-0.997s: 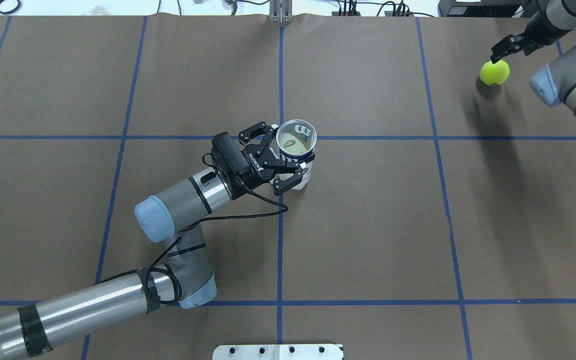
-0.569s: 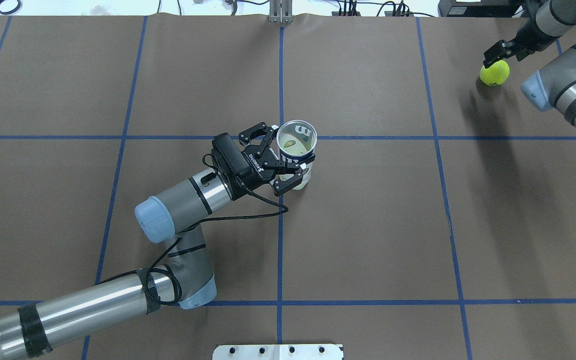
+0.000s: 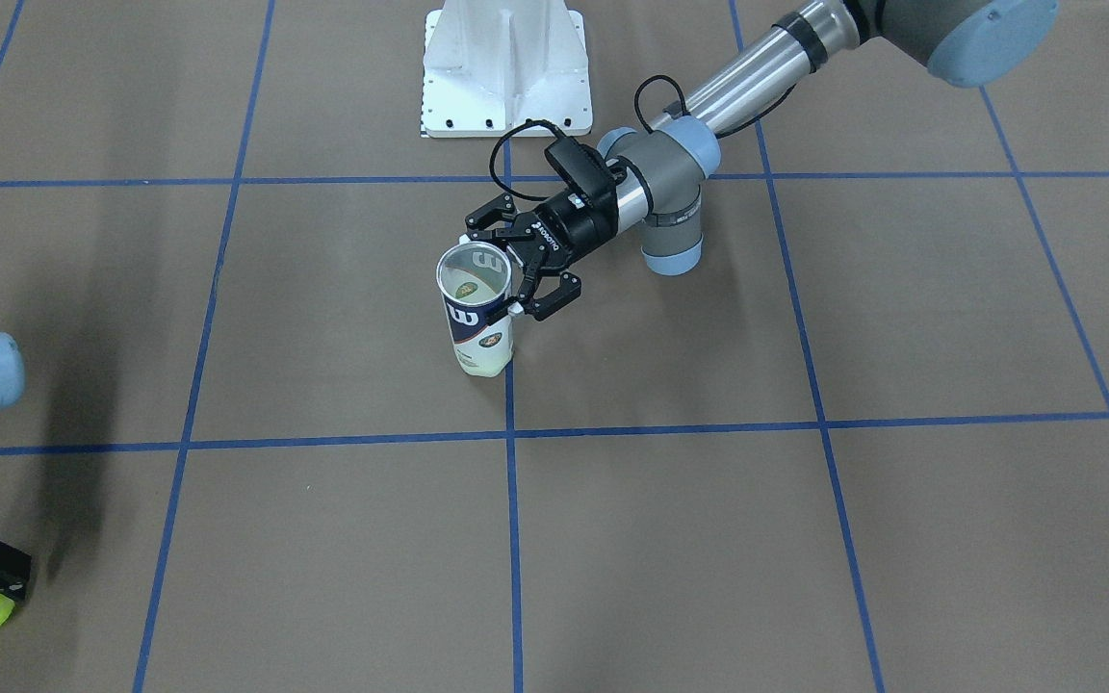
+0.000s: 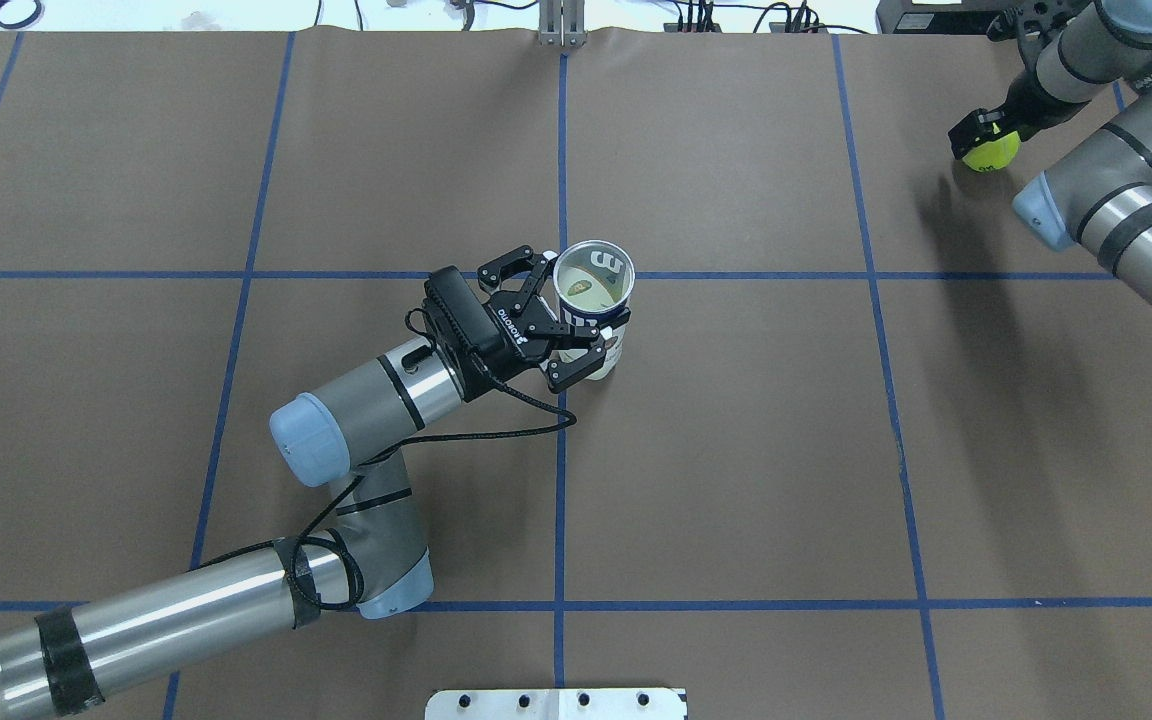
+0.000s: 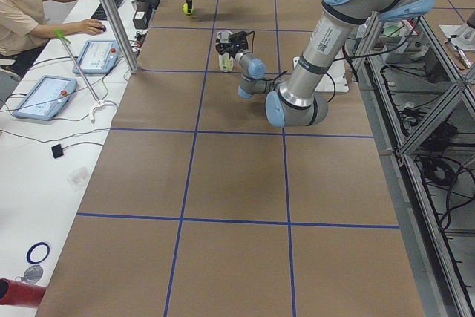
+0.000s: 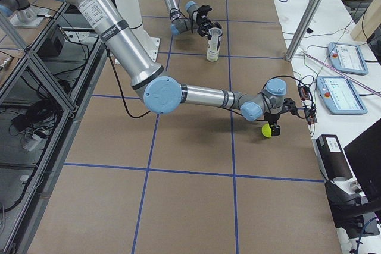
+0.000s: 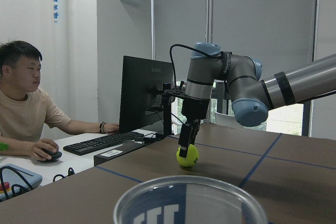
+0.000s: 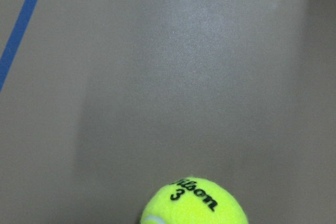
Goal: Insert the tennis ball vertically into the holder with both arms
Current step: 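Grasp the farther yellow tennis ball with the right gripper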
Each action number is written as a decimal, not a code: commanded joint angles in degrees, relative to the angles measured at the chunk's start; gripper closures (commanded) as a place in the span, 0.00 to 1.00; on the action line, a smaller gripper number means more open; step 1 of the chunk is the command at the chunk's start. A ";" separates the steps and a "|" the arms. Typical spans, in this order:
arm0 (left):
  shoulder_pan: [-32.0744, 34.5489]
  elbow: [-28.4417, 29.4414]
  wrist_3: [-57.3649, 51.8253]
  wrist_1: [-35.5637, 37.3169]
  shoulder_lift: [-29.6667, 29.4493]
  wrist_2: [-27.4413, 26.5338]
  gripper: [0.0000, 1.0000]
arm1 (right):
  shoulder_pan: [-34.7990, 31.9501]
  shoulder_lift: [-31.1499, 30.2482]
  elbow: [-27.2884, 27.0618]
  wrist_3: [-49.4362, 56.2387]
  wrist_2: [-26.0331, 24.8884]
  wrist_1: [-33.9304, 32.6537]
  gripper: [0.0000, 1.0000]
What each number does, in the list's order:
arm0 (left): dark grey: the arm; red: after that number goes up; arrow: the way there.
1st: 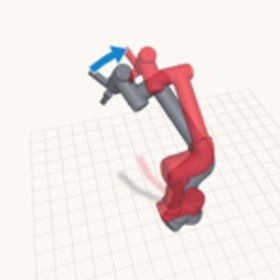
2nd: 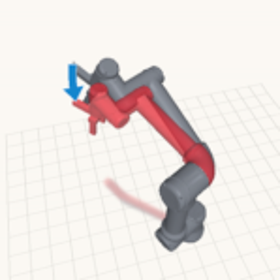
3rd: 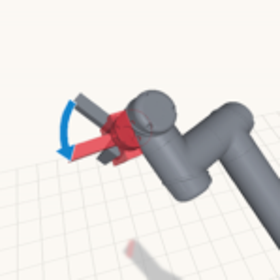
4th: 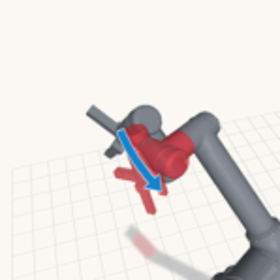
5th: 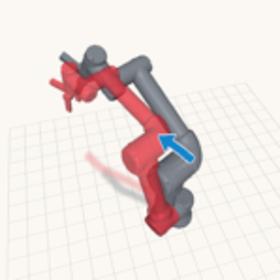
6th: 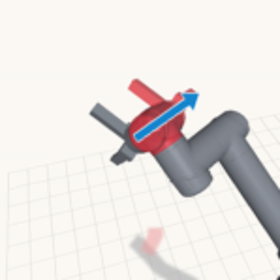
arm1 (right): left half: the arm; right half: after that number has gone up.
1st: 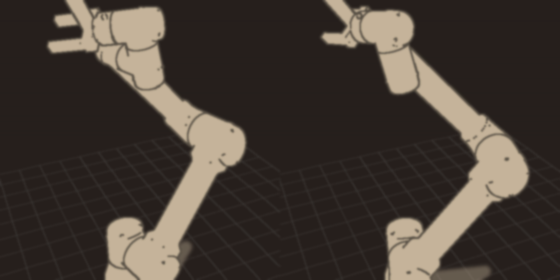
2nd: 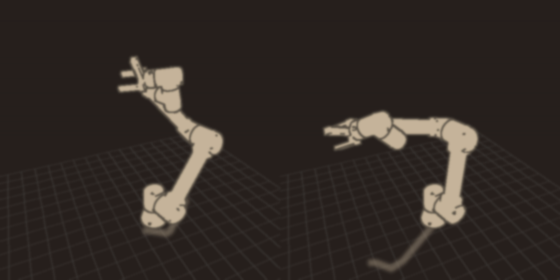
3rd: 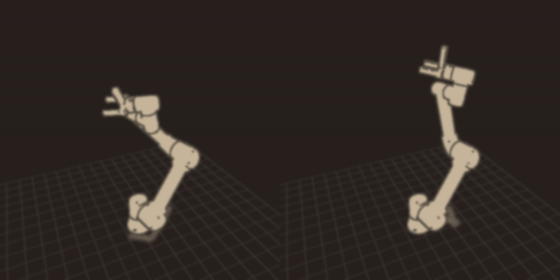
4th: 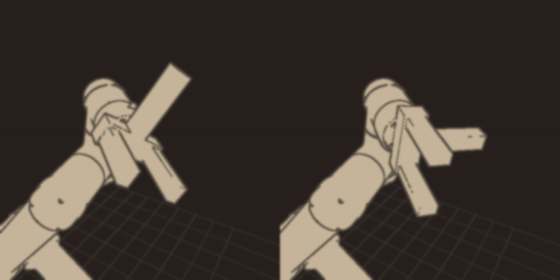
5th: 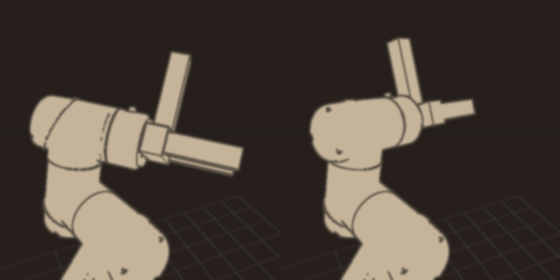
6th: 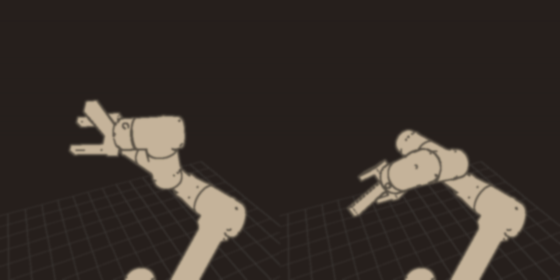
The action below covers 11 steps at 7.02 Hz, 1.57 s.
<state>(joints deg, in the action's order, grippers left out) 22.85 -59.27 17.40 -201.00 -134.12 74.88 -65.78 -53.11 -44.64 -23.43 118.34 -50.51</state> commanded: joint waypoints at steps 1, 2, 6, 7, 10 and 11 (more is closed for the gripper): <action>0.00 0.03 0.00 0.00 0.00 0.00 0.15 | 0.39 -0.07 -0.10 -0.03 -0.92 -0.03 1.00; -0.09 0.03 0.00 0.00 0.00 0.00 0.15 | 0.21 -0.07 -0.45 -0.03 -0.92 0.06 1.00; -0.18 0.03 -0.09 0.00 0.00 -0.09 0.15 | -0.67 -1.12 -11.22 -10.02 4.33 -2.04 1.00; -0.18 0.12 -0.09 0.00 0.09 -0.09 0.15 | -0.67 -2.25 -18.83 -11.53 5.84 -8.93 1.00; -0.18 0.03 -0.09 0.00 0.00 -0.09 0.15 | 0.20 -4.37 -44.32 -21.96 10.75 -29.60 1.00; -0.26 0.03 -0.09 0.00 0.00 -0.09 0.15 | 3.00 -5.42 -51.96 -27.49 10.60 -33.65 1.00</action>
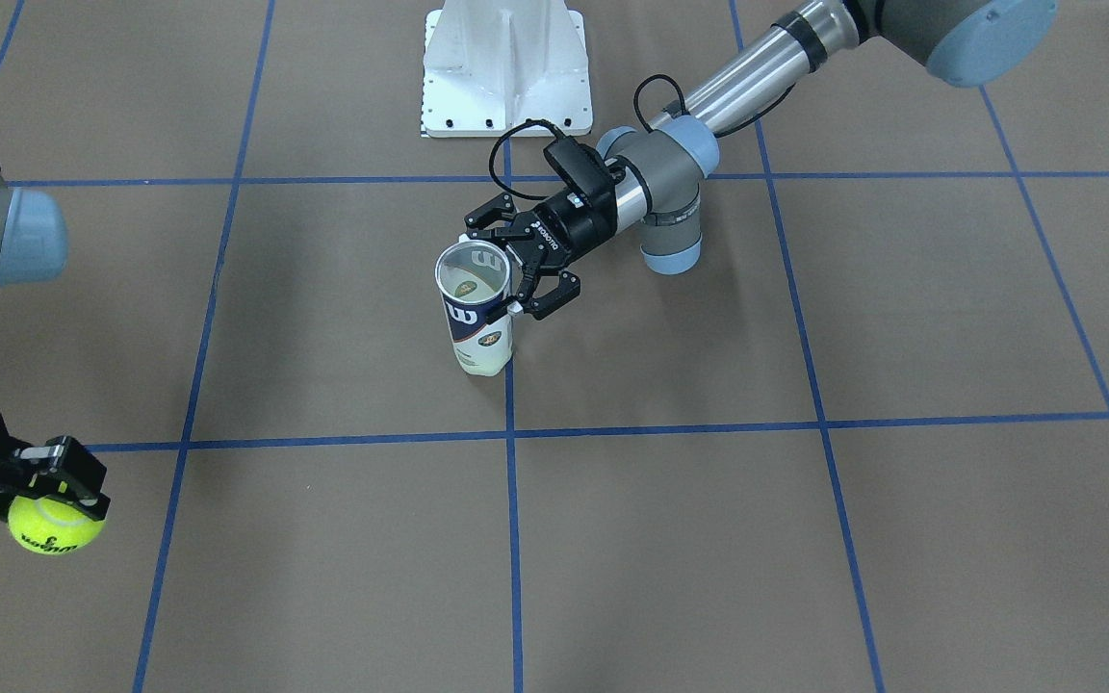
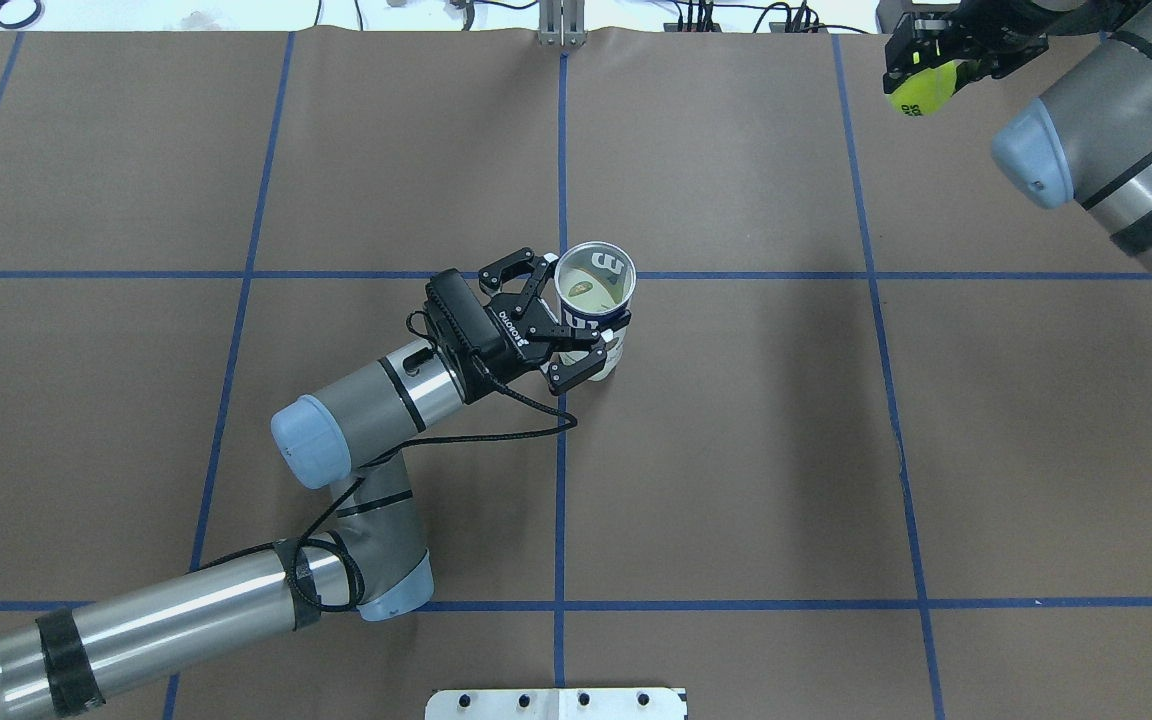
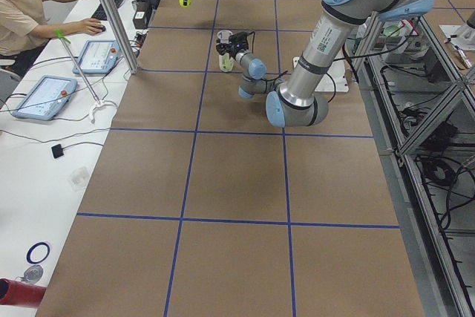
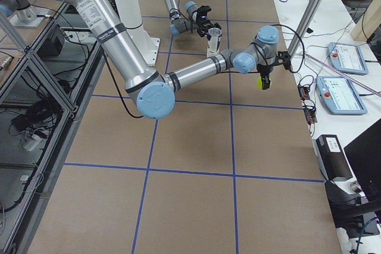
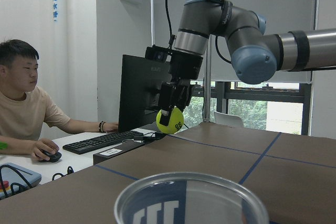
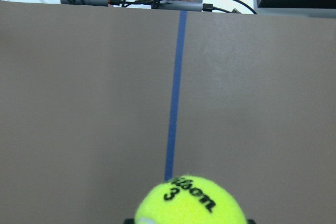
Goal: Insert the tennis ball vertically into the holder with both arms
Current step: 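Carry the second ball with the right gripper toward the can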
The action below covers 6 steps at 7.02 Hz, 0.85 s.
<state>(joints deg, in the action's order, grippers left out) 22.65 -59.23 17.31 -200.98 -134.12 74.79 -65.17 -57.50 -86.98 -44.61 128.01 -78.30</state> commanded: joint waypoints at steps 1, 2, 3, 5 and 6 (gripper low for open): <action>0.02 -0.01 0.00 -0.02 -0.01 0.00 0.15 | 5.55 -1.03 -15.61 -12.98 0.32 -8.34 1.00; -0.06 -0.01 0.09 0.07 -0.01 0.00 0.15 | 9.84 -0.86 -20.11 -19.75 -1.95 -10.02 1.00; 0.02 -0.01 0.00 -0.02 -0.01 0.00 0.15 | 14.85 -0.07 -23.98 -24.34 -6.15 -13.08 1.00; 0.02 -0.01 0.00 0.07 -0.01 0.00 0.15 | 24.87 3.52 -28.84 -31.74 -15.55 -20.54 1.00; -0.06 -0.01 0.00 0.07 -0.01 0.00 0.15 | 28.22 5.98 -29.47 -33.77 -18.90 -23.97 1.00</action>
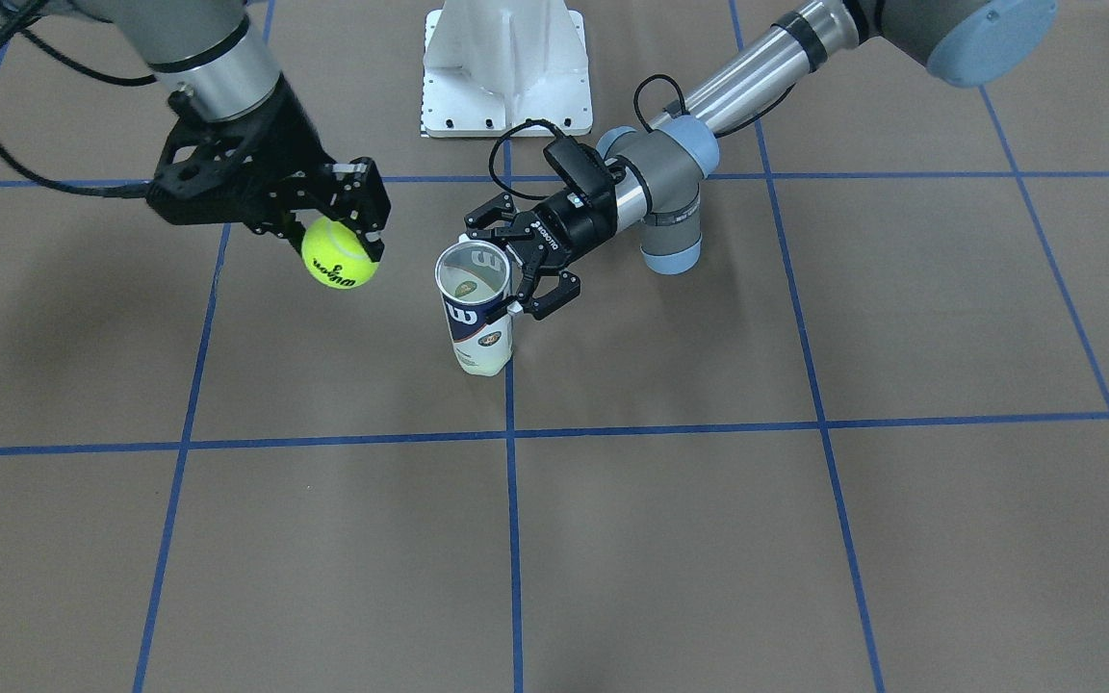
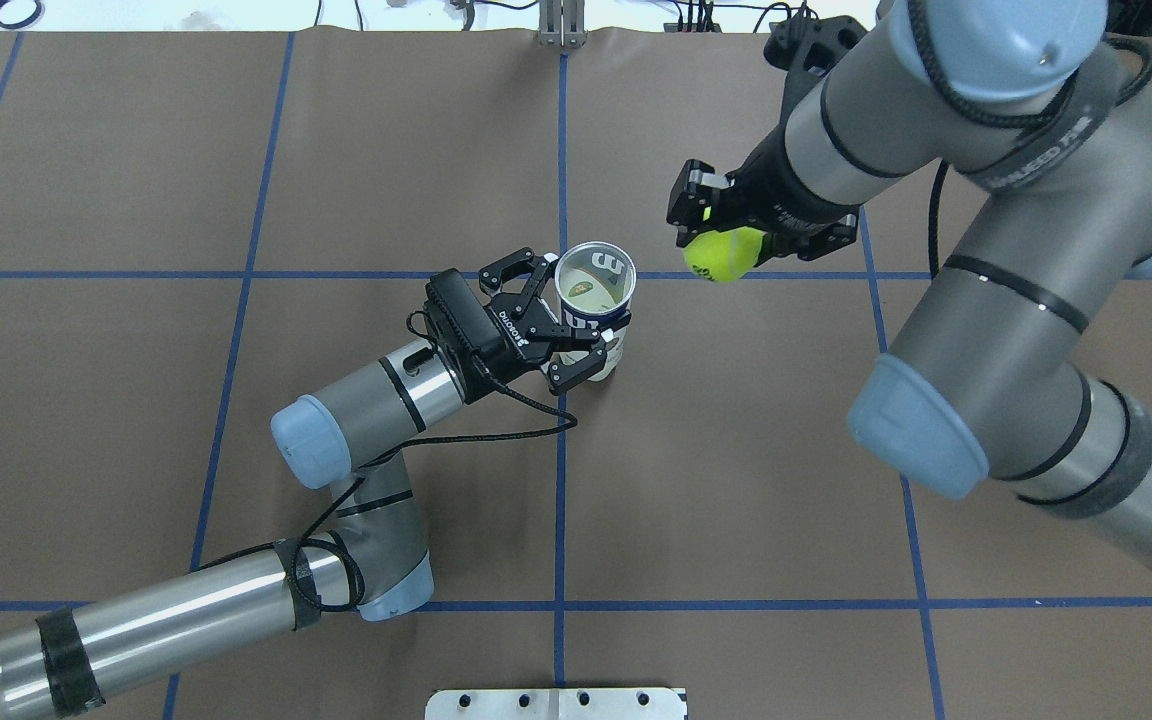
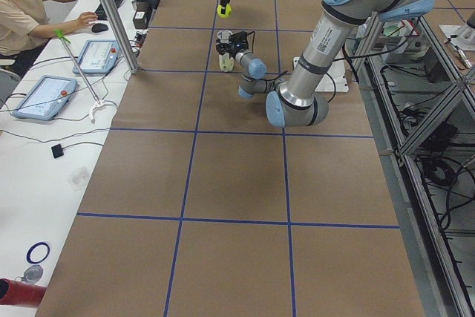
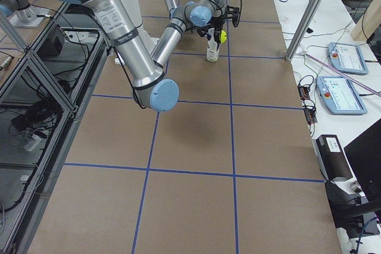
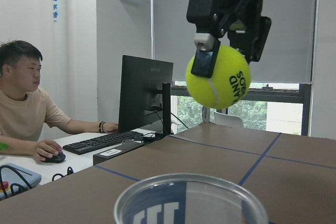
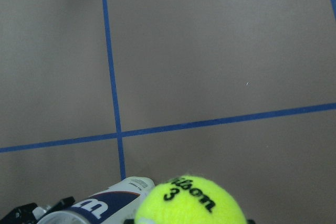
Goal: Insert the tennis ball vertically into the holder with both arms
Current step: 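Carry the second ball with the right gripper toward the can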
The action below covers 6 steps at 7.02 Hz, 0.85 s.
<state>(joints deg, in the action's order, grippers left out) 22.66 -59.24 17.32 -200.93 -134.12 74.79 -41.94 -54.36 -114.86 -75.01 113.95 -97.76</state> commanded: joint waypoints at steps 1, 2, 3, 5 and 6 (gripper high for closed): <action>-0.08 0.09 0.00 0.01 0.00 0.00 0.15 | 6.16 4.95 -1.51 -4.95 -5.32 -6.20 1.00; -0.08 0.18 0.00 0.01 0.00 -0.09 0.15 | 7.82 5.67 -1.51 -5.75 -7.32 -6.30 1.00; -0.08 0.26 0.00 -0.08 0.00 -0.09 0.15 | 8.62 6.20 -0.81 -5.93 -8.82 -6.31 1.00; -0.25 0.35 0.00 0.01 0.00 -0.09 0.15 | 8.63 8.12 0.95 -5.50 -10.14 -6.31 1.00; -0.25 0.35 0.00 0.01 0.00 -0.09 0.15 | 8.63 9.87 2.87 -5.23 -11.37 -6.22 1.00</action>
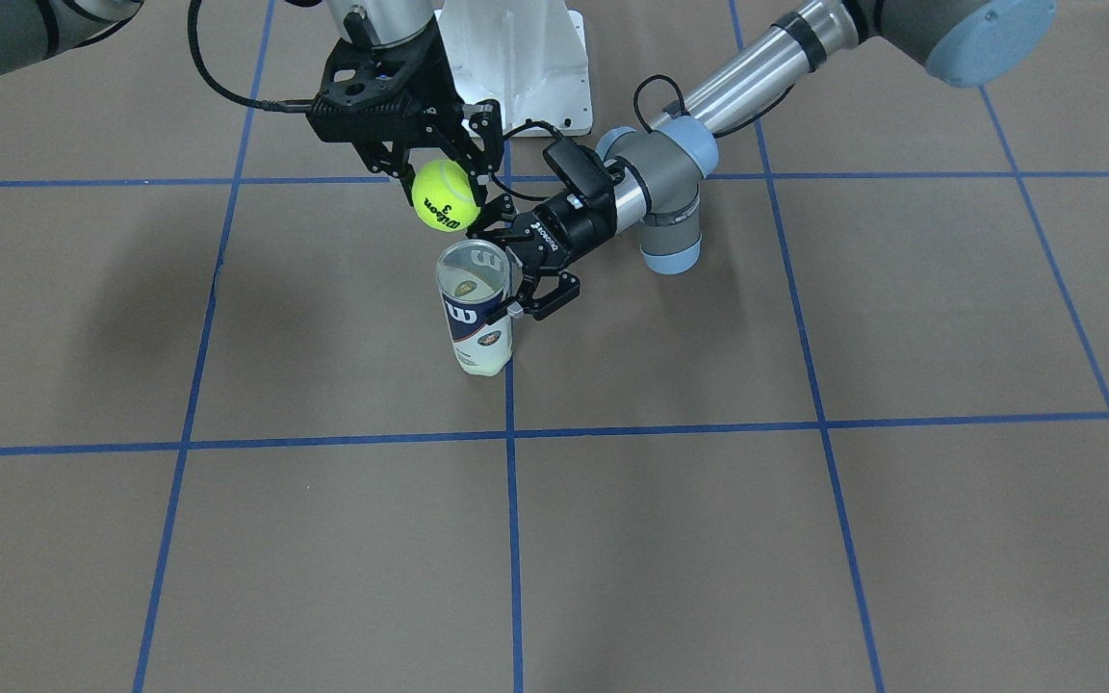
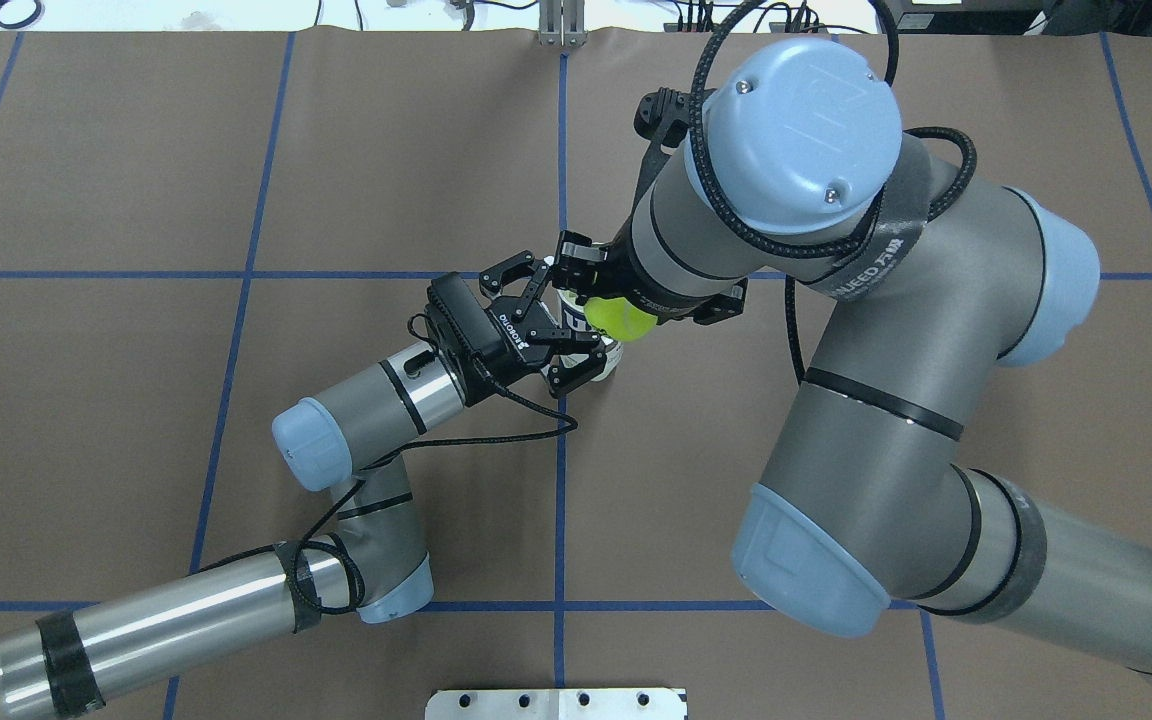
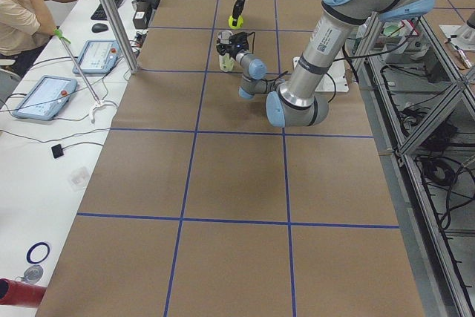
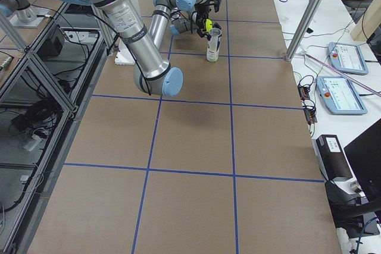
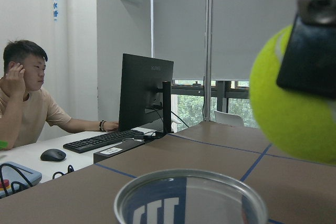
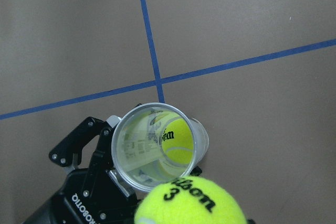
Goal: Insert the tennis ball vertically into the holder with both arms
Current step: 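Position the held ball above the can opening with the right gripper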
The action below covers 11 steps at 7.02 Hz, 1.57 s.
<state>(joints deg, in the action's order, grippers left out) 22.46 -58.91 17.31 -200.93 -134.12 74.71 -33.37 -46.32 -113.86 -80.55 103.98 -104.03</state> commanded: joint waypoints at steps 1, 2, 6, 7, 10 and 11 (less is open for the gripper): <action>-0.05 0.02 0.00 0.01 0.00 0.00 0.15 | 0.06 2.37 3.54 0.57 -1.68 0.06 1.00; -0.05 0.02 0.00 0.01 0.00 0.00 0.15 | 0.06 2.46 4.34 1.27 -2.03 0.06 1.00; -0.05 0.02 0.00 0.01 0.00 0.00 0.15 | 0.06 2.55 4.70 2.06 -2.47 0.23 0.01; -0.05 0.02 0.00 0.01 0.00 0.00 0.15 | -0.03 2.46 4.70 2.06 -2.47 0.23 0.01; -0.05 0.02 0.00 0.01 0.00 0.00 0.15 | -0.03 2.55 4.52 2.06 -2.38 0.23 0.01; -0.05 0.02 0.00 0.01 0.00 0.00 0.15 | -0.12 2.55 4.35 2.15 -2.38 0.23 0.01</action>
<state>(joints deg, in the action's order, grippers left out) 22.41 -58.89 17.31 -200.92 -134.12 74.71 -33.43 -43.77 -109.37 -78.46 101.59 -103.80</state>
